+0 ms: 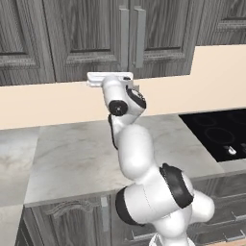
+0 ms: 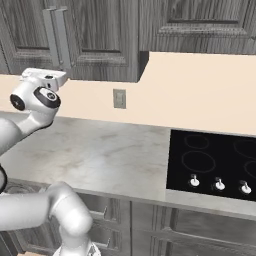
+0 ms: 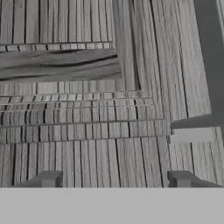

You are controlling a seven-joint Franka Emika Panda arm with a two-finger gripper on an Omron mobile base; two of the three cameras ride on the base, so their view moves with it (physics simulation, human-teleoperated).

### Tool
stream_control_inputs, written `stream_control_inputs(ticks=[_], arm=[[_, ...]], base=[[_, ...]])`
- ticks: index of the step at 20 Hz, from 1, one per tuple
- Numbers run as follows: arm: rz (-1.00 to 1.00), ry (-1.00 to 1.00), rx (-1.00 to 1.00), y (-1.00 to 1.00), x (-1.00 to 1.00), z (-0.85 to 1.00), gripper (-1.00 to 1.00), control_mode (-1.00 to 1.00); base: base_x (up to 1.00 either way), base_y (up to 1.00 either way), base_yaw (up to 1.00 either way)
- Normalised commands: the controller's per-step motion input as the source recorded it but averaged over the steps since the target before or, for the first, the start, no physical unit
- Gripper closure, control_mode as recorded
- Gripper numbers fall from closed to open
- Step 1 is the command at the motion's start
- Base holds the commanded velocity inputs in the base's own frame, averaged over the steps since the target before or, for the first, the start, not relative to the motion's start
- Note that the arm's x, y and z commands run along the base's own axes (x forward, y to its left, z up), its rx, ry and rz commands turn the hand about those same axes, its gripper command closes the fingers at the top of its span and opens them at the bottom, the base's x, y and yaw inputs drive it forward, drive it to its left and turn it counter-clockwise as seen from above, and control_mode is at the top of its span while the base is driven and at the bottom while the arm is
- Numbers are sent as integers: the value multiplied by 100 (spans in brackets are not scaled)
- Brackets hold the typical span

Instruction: Open the cabinet. Pick the bowls from the counter and place them in the cabinet. Then close the cabinet.

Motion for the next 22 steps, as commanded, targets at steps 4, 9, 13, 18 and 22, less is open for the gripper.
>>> stream_control_inputs(ticks=[4, 9, 13, 18, 22], arm=[[0, -6, 4, -69, 78, 0, -100, -100], [0, -3, 6, -78, 92, 0, -100, -100], [0, -2, 7, -82, 100, 0, -100, -100], [0, 0, 7, -80, 100, 0, -100, -100], [0, 0, 8, -74, 97, 0, -100, -100]], base=[[0, 0, 0], [0, 0, 0], [0, 0, 0], [0, 0, 0], [0, 0, 0]])
